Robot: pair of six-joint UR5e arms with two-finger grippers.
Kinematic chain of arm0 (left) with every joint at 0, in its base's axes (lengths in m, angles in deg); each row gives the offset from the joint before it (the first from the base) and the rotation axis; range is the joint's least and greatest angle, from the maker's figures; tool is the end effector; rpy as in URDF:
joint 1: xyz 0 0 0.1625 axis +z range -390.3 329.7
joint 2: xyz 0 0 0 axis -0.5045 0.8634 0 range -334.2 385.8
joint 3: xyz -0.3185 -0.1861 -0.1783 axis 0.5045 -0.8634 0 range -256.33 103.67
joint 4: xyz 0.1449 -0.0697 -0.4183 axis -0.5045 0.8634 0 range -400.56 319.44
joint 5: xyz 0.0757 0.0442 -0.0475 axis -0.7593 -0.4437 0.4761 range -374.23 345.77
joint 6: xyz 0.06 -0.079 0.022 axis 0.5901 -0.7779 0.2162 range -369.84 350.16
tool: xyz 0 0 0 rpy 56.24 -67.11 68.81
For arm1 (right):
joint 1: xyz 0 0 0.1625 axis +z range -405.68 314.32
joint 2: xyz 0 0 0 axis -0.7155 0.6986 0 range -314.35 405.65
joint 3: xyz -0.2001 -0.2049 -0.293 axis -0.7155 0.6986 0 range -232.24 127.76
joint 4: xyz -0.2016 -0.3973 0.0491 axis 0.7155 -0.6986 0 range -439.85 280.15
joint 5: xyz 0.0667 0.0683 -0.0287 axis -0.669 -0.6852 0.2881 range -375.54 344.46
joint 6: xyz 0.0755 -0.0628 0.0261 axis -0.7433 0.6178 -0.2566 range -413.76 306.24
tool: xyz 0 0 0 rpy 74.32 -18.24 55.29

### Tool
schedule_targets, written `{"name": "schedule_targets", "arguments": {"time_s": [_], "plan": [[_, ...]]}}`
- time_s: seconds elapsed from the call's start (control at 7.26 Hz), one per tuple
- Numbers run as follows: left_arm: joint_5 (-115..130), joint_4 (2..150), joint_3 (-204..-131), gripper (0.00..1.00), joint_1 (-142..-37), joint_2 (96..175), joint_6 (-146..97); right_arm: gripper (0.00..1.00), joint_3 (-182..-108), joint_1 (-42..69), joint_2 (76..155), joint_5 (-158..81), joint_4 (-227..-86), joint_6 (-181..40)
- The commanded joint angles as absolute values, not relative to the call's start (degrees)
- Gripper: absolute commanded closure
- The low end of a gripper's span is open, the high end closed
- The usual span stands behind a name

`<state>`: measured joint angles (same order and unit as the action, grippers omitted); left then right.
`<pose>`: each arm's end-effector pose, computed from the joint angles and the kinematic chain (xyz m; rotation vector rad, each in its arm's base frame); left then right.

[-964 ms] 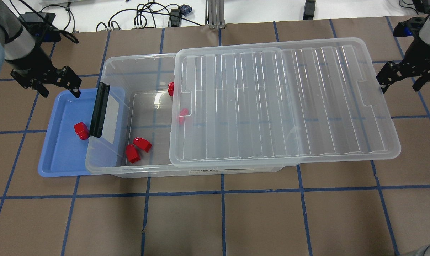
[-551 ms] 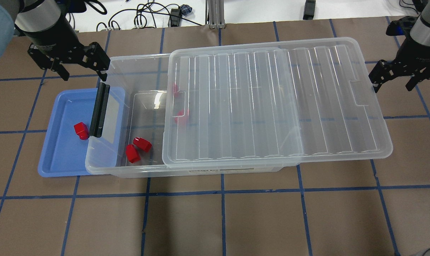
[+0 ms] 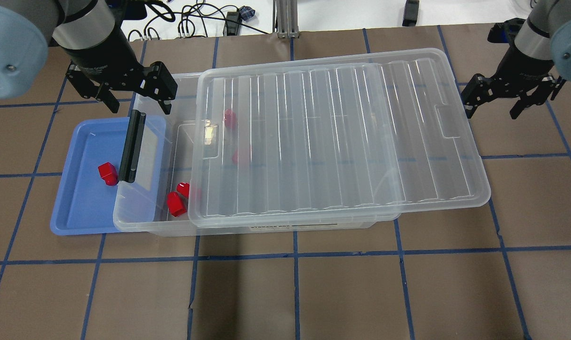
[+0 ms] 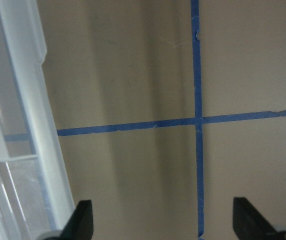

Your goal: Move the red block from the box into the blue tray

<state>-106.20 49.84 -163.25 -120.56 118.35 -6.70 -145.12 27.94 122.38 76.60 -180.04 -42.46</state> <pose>-0.1324 -0.5455 0.4744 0.0922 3.1058 -0.0022 -0.0432 -0.6061 0.3309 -0.1353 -3.1225 -0.1720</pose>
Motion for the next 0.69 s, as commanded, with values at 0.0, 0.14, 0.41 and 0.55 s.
{"name": "schedule_targets", "arguments": {"time_s": [0.0, 0.14, 0.41, 0.55], "plan": [[-106.16, 49.53, -162.9, 0.0, -120.65, 118.87, -6.76, 0.0, -145.14, 31.99, 122.29, 76.48, -180.04, -48.37], [-106.16, 49.53, -162.29, 0.0, -120.56, 118.88, -6.76, 0.0, -145.06, 33.49, 122.29, 76.48, -180.13, -51.36], [-106.34, 49.36, -163.24, 0.0, -120.56, 119.75, -6.76, 0.0, -145.06, 36.74, 122.12, 76.48, -180.57, -55.76], [-106.25, 49.01, -162.73, 0.0, -119.95, 119.84, -6.76, 0.0, -145.06, 38.67, 122.03, 76.48, -180.75, -58.48]]}}
